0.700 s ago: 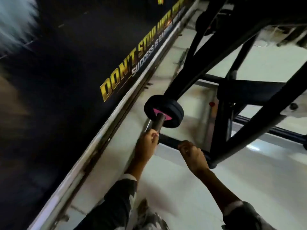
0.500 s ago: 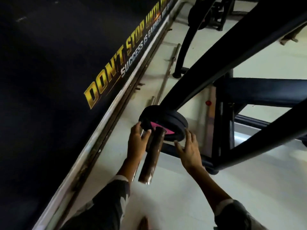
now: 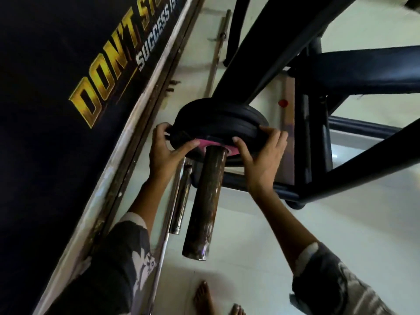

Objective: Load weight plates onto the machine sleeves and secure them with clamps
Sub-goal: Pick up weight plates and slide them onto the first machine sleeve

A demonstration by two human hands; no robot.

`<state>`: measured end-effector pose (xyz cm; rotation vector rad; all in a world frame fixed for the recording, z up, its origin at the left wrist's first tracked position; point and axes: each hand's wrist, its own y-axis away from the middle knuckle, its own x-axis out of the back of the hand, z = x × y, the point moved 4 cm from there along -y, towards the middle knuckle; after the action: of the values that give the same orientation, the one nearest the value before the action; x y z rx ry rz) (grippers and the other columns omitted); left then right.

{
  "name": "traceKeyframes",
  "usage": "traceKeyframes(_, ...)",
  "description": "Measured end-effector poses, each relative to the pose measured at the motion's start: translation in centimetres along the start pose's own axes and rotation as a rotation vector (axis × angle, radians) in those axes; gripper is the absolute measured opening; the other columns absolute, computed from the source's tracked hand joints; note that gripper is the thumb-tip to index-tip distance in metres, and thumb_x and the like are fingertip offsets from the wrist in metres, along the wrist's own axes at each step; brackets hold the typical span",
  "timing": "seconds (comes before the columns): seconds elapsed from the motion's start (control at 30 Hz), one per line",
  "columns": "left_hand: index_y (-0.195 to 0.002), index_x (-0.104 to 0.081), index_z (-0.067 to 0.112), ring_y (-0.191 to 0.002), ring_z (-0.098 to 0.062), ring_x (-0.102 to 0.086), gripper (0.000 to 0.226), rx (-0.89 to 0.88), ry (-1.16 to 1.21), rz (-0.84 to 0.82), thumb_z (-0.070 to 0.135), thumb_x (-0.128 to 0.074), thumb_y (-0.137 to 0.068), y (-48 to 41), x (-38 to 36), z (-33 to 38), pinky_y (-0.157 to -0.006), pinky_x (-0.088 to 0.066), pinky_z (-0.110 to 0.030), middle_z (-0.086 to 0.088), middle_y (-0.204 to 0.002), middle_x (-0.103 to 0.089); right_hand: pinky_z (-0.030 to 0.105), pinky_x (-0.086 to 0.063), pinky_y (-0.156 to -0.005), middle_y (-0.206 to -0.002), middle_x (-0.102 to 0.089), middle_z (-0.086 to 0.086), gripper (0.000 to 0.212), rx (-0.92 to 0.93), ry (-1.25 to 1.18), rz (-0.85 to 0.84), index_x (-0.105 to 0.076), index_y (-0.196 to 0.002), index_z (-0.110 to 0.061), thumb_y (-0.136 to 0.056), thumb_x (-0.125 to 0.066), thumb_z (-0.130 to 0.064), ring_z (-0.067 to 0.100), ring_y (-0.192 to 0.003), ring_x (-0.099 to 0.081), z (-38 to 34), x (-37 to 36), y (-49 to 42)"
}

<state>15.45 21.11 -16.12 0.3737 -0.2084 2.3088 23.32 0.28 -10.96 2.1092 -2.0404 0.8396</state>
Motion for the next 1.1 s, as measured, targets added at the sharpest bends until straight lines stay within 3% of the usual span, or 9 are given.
traceKeyframes(0.07, -0.105, -0.044, 0.035, -0.095, 0.004, -0.051, 0.067, -0.040, -0.054, -0.022, 0.062, -0.074, -0.051, 0.4, 0.8, 0.1, -0.071, -0.041, -0.005, 0.006, -0.108, -0.055, 0.039, -0.045, -0.091, -0.105, -0.037, -0.003, 0.057, 0.022, -0.031, -0.069, -0.048, -0.108, -0.009, -0.071, -0.072, -0.045, 0.016, -0.103, -0.043, 0.3, 0.6, -0.5)
traceKeyframes(0.17, -0.092, -0.048, 0.025, -0.089, -0.021, -0.057, 0.056, -0.105, -0.110, -0.160, 0.057, -0.073, -0.053, -0.4, 1.7, 1.7, -0.081, -0.047, -0.034, -0.008, -0.095, -0.058, 0.030, -0.046, -0.081, -0.101, -0.039, -0.005, 0.050, 0.066, -0.053, -0.183, -0.048, -0.097, -0.018, -0.067, -0.074, -0.049, 0.014, -0.097, -0.044, 0.9, 1.3, -1.3)
traceKeyframes(0.23, -0.088, -0.052, 0.015, -0.084, -0.024, -0.057, 0.059, -0.150, -0.216, -0.246, 0.057, -0.074, -0.053, -1.4, 1.8, 3.4, -0.076, -0.047, -0.039, -0.013, -0.090, -0.060, 0.024, -0.044, -0.081, -0.104, -0.043, -0.002, 0.047, 0.093, -0.070, -0.276, -0.050, -0.100, -0.018, -0.068, -0.076, -0.041, 0.011, -0.097, -0.046, 1.6, 0.9, -1.5)
traceKeyframes(0.37, -0.104, -0.062, 0.011, -0.090, -0.012, -0.060, 0.054, -0.159, -0.241, -0.290, 0.037, -0.085, -0.062, -1.7, 1.1, 4.2, -0.077, -0.050, -0.021, -0.006, -0.100, -0.067, 0.020, -0.051, -0.083, -0.108, -0.064, -0.003, 0.053, 0.073, -0.079, -0.234, -0.055, -0.114, -0.021, -0.071, -0.071, -0.048, 0.004, -0.096, -0.060, 2.8, -0.2, -0.9)
traceKeyframes(0.57, -0.115, -0.060, 0.005, -0.082, 0.023, -0.050, 0.063, -0.160, -0.096, -0.085, 0.028, -0.085, -0.062, -0.2, 0.2, 3.6, -0.069, -0.038, 0.004, 0.013, -0.098, -0.056, 0.015, -0.051, -0.079, -0.095, -0.057, -0.021, 0.048, 0.050, -0.266, -0.173, -0.053, -0.111, -0.021, -0.074, -0.066, -0.048, -0.008, -0.091, -0.058, 3.4, -0.8, -0.3)
traceKeyframes(0.67, -0.128, -0.051, 0.007, -0.108, 0.006, -0.048, 0.078, -0.128, -0.084, -0.039, 0.031, -0.084, -0.061, 1.9, 0.5, 2.9, -0.084, -0.036, -0.002, 0.004, -0.120, -0.055, 0.007, -0.047, -0.072, -0.090, -0.057, -0.017, 0.039, 0.052, -0.306, -0.166, -0.053, -0.102, -0.019, -0.075, -0.066, -0.043, -0.012, -0.084, -0.057, 3.9, -0.2, 2.2)
traceKeyframes(0.8, -0.093, -0.058, 0.024, -0.080, 0.020, -0.055, 0.048, -0.303, -0.043, -0.011, 0.036, -0.083, -0.054, 7.1, 2.1, 2.9, -0.069, -0.042, -0.001, 0.031, -0.081, -0.063, 0.009, -0.042, -0.065, -0.081, -0.054, -0.015, 0.027, 0.055, -0.378, -0.181, -0.048, -0.090, -0.020, -0.077, -0.066, -0.035, -0.009, -0.074, -0.052, 4.2, 1.2, 7.3)
traceKeyframes(0.97, -0.063, -0.048, 0.017, -0.053, 0.000, -0.039, 0.057, -0.392, 0.011, 0.162, 0.071, -0.068, -0.062, 14.8, 5.5, 0.9, -0.049, -0.032, -0.016, 0.018, -0.055, -0.047, 0.022, -0.043, -0.061, -0.077, -0.052, -0.005, 0.025, 0.003, -0.404, -0.261, -0.041, -0.080, -0.035, -0.072, -0.063, -0.044, 0.009, -0.071, -0.050, 4.0, 3.5, 15.2)
traceKeyframes(1.1, -0.057, -0.049, 0.033, -0.051, 0.004, -0.036, 0.041, -0.373, 0.049, 0.163, 0.067, -0.071, -0.063, 20.7, 7.9, 0.2, -0.048, -0.029, -0.012, 0.022, -0.052, -0.045, 0.034, -0.049, -0.065, -0.081, -0.058, -0.003, 0.026, -0.044, -0.435, -0.276, -0.046, -0.083, -0.031, -0.073, -0.065, -0.045, 0.016, -0.077, -0.057, 3.2, 5.6, 21.6)
